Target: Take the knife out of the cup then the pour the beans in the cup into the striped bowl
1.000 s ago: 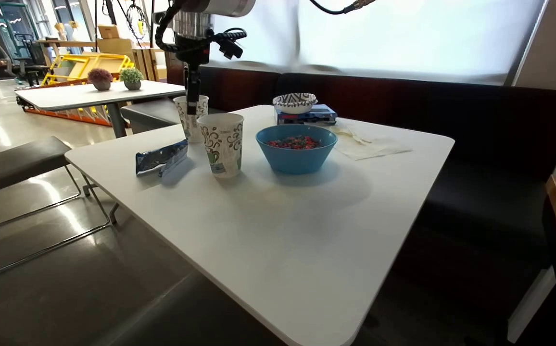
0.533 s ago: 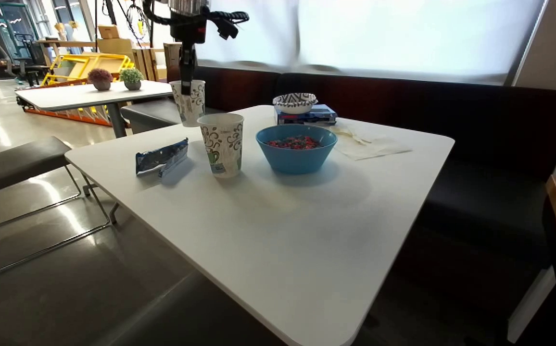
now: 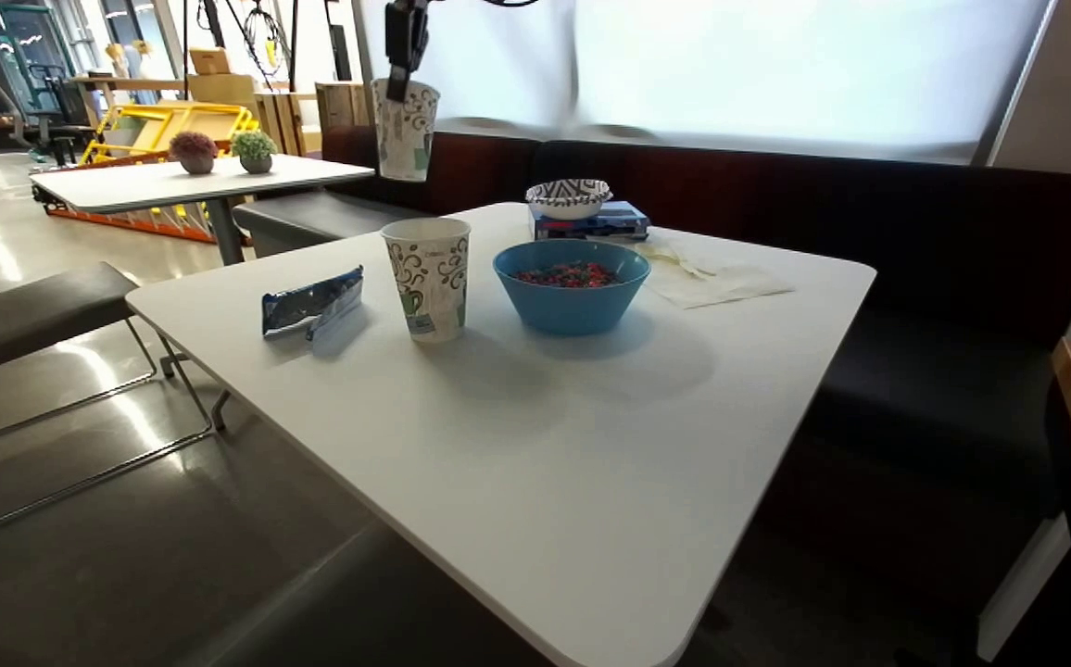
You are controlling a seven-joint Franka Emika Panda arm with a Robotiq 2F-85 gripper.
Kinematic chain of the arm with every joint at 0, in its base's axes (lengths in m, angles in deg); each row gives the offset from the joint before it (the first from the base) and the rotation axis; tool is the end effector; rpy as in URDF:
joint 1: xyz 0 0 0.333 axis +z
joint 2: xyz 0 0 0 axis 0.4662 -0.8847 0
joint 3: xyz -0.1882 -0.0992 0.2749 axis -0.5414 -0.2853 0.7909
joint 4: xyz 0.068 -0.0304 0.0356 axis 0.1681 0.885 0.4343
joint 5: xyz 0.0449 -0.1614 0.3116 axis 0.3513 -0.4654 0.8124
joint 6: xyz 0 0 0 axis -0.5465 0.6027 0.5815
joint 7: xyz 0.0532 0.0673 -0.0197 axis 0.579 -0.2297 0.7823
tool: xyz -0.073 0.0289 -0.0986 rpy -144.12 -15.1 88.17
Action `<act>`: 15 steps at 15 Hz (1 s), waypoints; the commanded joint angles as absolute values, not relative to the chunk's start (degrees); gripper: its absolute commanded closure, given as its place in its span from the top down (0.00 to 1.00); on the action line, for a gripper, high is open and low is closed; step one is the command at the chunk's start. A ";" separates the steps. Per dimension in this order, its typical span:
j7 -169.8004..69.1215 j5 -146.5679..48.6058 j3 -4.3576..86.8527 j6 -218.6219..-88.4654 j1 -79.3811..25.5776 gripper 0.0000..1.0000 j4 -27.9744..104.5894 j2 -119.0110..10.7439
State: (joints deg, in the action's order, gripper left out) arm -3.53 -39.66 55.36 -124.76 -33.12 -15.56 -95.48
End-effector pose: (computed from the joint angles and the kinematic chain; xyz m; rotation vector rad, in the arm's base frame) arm 0.7962 0.0042 0.3898 -2.7574 -1.0140 -0.3726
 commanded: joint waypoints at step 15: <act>-1.69 -11.41 68.27 -106.29 -59.92 0.01 -15.23 -100.57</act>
